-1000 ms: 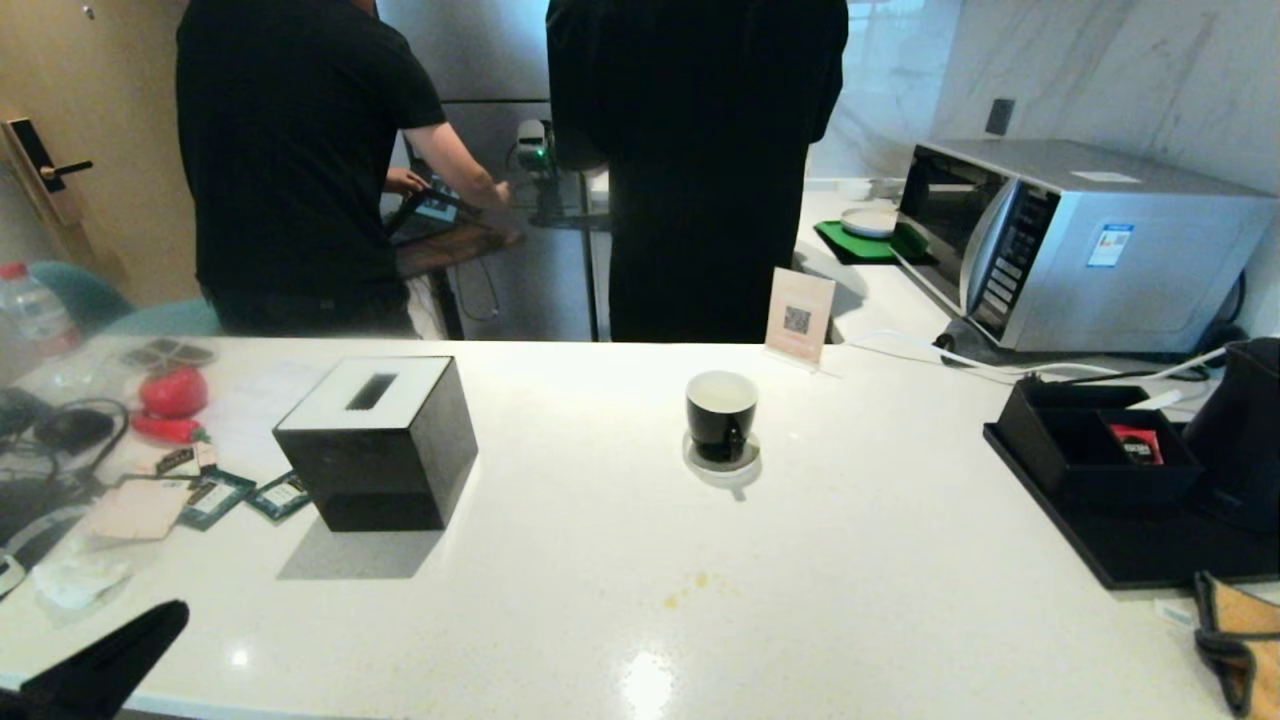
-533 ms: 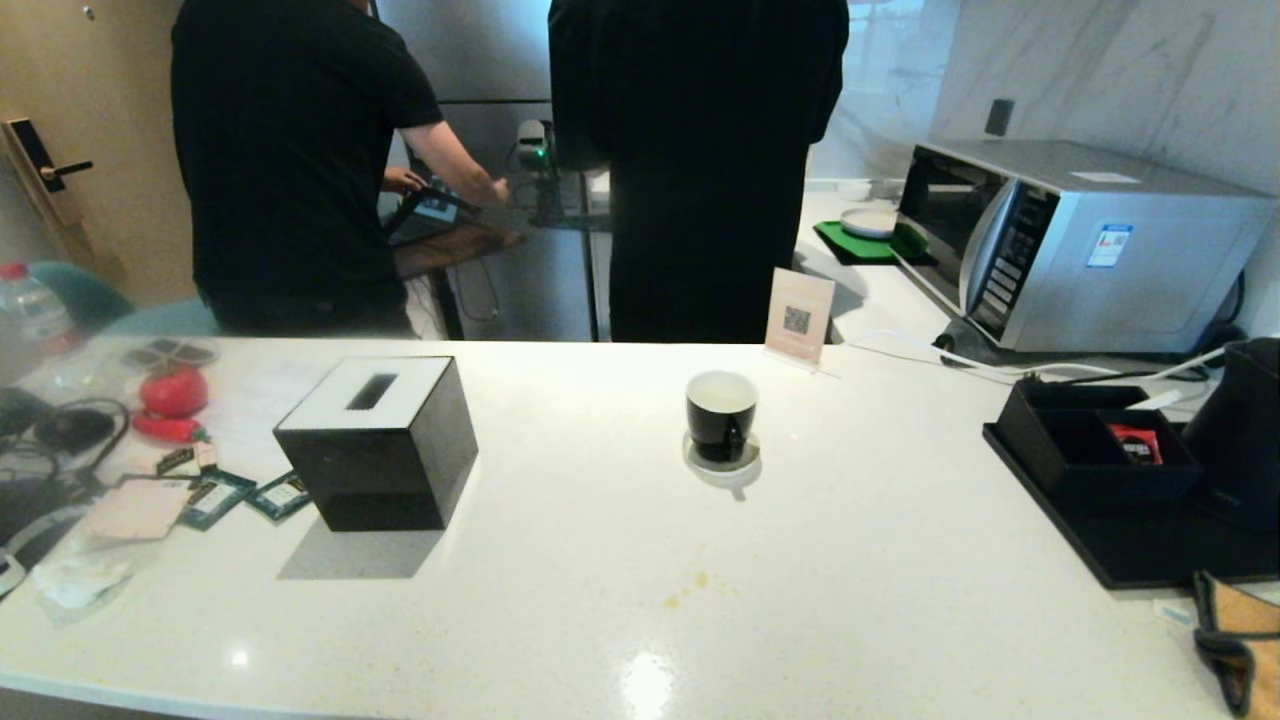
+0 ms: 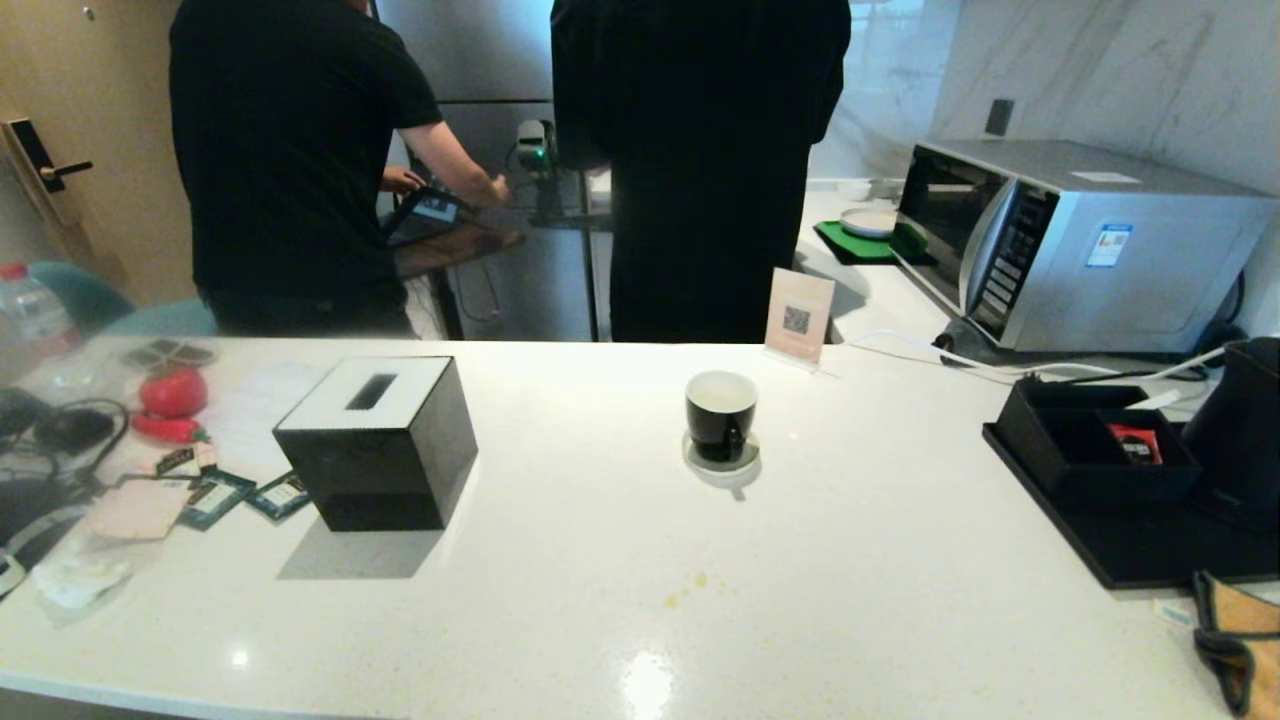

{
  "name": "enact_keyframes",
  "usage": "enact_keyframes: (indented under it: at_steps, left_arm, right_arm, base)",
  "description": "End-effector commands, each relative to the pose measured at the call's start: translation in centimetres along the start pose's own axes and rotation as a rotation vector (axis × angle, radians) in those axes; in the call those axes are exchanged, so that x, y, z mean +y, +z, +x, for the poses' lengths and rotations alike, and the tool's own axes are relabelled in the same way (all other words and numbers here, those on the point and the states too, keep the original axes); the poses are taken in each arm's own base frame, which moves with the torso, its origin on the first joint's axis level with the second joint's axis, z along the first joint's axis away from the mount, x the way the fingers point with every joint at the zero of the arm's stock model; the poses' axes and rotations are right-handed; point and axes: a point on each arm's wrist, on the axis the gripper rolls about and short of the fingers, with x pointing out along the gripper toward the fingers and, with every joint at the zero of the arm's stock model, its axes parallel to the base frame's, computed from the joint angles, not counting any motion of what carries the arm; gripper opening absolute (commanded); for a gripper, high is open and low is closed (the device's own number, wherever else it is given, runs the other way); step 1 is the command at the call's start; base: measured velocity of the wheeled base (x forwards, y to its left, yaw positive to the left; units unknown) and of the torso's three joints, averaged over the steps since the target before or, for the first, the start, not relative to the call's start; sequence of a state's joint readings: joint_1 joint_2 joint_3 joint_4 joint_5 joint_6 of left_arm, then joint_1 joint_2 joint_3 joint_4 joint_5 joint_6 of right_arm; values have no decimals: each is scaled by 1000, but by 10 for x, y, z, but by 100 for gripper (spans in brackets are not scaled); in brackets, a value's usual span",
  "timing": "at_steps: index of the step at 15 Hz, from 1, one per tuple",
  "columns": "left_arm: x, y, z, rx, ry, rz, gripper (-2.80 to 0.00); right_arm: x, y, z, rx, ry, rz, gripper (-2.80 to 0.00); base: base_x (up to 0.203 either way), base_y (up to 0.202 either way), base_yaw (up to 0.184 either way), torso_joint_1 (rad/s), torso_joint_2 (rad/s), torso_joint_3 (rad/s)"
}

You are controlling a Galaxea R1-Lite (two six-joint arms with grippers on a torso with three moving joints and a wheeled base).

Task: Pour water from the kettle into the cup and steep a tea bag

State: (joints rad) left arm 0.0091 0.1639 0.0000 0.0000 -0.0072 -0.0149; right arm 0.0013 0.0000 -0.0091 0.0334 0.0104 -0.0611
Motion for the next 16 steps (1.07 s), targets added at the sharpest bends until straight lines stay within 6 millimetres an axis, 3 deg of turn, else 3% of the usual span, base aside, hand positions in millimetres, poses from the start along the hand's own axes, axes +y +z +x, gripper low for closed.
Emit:
enact_keyframes:
  at_steps: [1,16]
  left_arm:
    - [0,-4,-10,-135,-9,-4,-280]
    - [0,-5,-12,-162,-12,-17,-280]
  right_arm:
    - [0,0,0,2,1,0,-280]
    - [0,0,0,0,-1,12,-280]
  base:
    - [0,0,0,0,0,0]
    - [0,0,0,0,0,0]
